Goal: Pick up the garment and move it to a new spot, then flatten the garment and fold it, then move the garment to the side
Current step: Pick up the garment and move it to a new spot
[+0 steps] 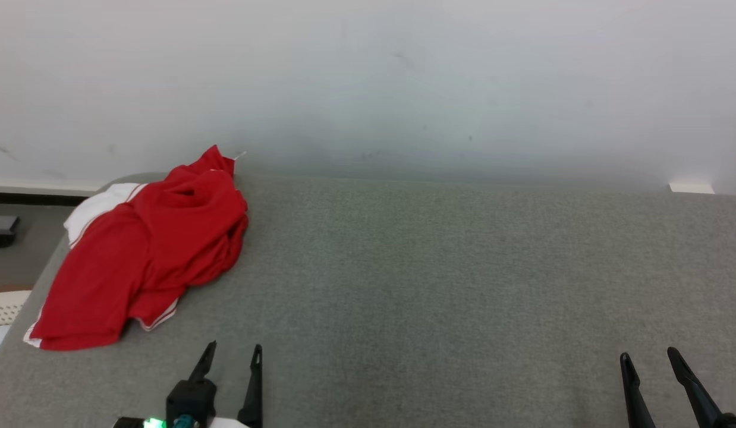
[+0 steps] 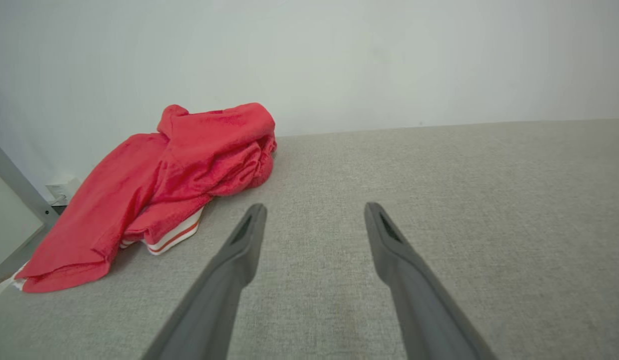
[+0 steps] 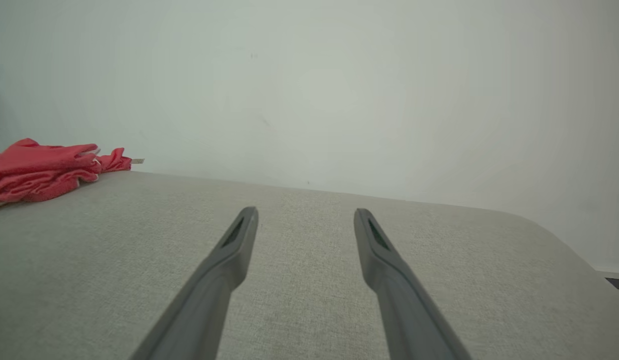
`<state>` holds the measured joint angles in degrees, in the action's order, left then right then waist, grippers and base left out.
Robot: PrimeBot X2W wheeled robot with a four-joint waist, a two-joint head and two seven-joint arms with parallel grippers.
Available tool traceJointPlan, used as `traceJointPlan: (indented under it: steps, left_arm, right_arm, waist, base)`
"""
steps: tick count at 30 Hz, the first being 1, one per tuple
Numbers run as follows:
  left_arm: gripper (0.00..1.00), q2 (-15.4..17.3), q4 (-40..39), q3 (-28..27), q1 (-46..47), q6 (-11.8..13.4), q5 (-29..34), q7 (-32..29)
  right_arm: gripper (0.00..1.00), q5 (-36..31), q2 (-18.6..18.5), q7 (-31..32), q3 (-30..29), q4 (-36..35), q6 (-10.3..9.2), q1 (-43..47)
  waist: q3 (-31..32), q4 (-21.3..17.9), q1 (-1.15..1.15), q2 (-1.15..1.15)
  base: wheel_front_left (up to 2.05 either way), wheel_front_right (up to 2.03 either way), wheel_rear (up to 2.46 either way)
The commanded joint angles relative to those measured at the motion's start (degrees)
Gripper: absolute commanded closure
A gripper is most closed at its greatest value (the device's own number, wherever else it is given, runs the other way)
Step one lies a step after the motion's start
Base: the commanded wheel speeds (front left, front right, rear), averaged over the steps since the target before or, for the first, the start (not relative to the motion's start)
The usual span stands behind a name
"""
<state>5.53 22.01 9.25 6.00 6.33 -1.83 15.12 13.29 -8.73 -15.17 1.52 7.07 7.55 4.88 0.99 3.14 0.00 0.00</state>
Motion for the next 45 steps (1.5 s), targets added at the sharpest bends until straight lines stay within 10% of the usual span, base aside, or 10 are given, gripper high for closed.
traceJointPlan:
  steps: [1, 21, 37, 45]
  left_arm:
    - [0.0, 0.08, 0.1, -0.14, 0.4, 0.0, 0.28, 0.06]
    - [0.0, 0.63, -0.99, -2.74, -2.55, 0.13, -1.21, 0.05]
    - [0.0, 0.25, -0.32, -7.14, 20.74, -4.11, -8.13, -0.16]
    - [0.0, 1.1, 8.94, -7.88, 40.32, -6.0, -11.98, -10.5]
  right_arm:
    - [0.0, 0.16, 0.14, 0.02, -0.11, -0.25, -0.12, 0.62]
    - [0.0, 0.48, 0.34, 0.03, 4.08, -0.04, -0.12, -0.54]
    - [0.0, 1.8, -9.54, 0.03, 4.84, -4.88, -0.12, -9.89]
    - [0.0, 2.58, -16.64, 0.04, 4.14, -8.66, -0.12, -14.16]
  waist:
    - [0.15, 1.35, 0.0, 0.0]
    - [0.72, 17.56, 0.0, 0.0]
    - [-19.85, 14.17, 0.0, 0.0]
    - [-29.66, 12.61, 0.0, 0.0]
  base:
    - [0.0, 0.0, 0.0]
    - [0.0, 0.0, 0.0]
    - [0.0, 0.0, 0.0]
    - [0.0, 0.0, 0.0]
